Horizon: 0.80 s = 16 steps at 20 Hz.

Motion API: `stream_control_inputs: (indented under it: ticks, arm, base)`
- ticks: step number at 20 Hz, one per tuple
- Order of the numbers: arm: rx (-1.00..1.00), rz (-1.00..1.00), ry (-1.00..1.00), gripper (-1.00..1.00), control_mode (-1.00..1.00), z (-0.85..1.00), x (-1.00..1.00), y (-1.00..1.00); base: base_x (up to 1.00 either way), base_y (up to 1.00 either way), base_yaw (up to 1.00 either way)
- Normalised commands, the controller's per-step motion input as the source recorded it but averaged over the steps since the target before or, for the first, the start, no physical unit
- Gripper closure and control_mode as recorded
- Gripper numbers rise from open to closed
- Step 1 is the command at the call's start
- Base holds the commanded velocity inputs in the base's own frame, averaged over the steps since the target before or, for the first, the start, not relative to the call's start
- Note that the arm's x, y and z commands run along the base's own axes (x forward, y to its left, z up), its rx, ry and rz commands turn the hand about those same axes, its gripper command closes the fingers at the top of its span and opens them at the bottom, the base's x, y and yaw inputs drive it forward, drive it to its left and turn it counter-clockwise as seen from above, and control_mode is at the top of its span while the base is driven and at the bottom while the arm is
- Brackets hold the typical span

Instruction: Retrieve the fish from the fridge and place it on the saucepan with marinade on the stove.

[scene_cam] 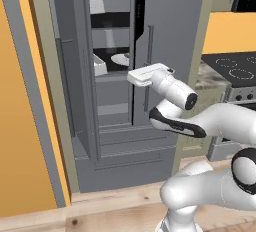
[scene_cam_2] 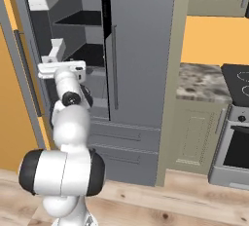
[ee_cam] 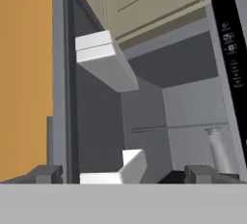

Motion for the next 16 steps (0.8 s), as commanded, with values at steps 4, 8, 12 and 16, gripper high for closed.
stream_control_inputs:
  ticks: [4, 8, 12, 16]
  arm:
    - [0.00, 0.29, 0.00, -1.00, -1.00, 0.00, 0.13, 0.05]
    - [0.00, 0.23, -0.06, -1.00, -1.00, 0.00, 0.01, 0.18]
    - [-0.03, 0.19, -0.08, -1.00, -1.00, 0.00, 0.00, 0.44]
    - [-0.06, 0.13, -0.07, -1.00, -1.00, -0.04, 0.00, 0.59]
  base:
    - [0.00, 0.00, 0.00]
    - [0.00, 0.00, 0.00]
    - [0.00, 0.00, 0.00]
    - [0.00, 0.00, 0.00]
